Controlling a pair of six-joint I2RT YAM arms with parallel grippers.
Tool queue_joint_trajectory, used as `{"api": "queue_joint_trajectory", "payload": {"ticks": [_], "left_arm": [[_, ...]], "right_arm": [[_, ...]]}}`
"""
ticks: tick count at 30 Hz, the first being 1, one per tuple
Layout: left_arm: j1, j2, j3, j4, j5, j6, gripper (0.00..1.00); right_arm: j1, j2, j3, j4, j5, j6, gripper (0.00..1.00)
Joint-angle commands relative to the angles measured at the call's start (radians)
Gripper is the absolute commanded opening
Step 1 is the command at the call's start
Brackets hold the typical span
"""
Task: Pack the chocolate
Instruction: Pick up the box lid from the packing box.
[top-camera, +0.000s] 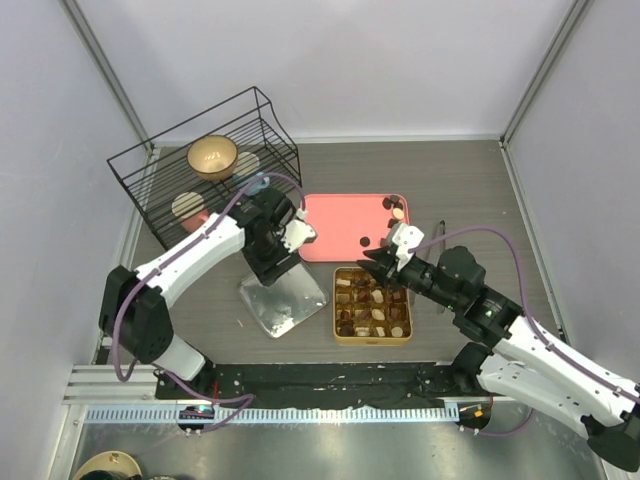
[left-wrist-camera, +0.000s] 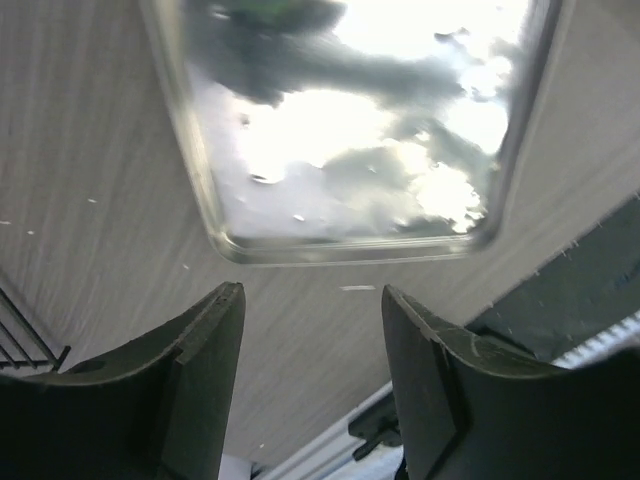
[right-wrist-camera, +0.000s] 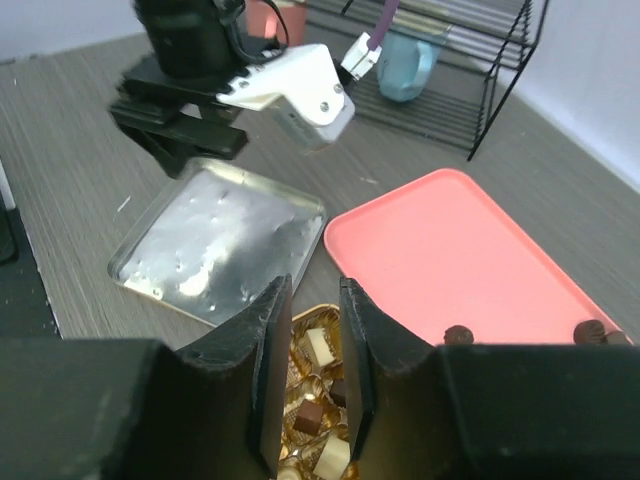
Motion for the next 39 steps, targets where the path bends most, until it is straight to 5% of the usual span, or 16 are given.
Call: {"api": "queue_joint_trajectory", "payload": {"ticks": [1, 4, 9, 16, 39], "left_arm": [[0.072, 0.074, 0.056, 0.071, 0.000, 0.018, 0.57], [0.061, 0.074, 0.083, -0.002, 0.172, 0.020, 0.51], [-0.163, -0.062, -0.043, 0.069, 0.120, -0.012, 0.59], [-0.330, 0.017, -0.120, 0.107, 0.128, -0.088, 0.57], [-0.344, 0.136, -0.237, 0.406, 0.021, -0.286, 0.48]], "right_arm": [[0.006, -0.067, -0.015, 0.030, 0.067, 0.053, 0.30], [0.006, -0.091, -0.019, -0.016, 0.102, 0.063, 0.30], [0.008, -0.136, -0.039, -0.026, 0.271, 0.093, 0.29], [0.008, -0.156, 0.007, -0.079, 0.403, 0.143, 0.29], [0.006, -0.156, 0.089, -0.124, 0.425, 0.117, 0.28]]}}
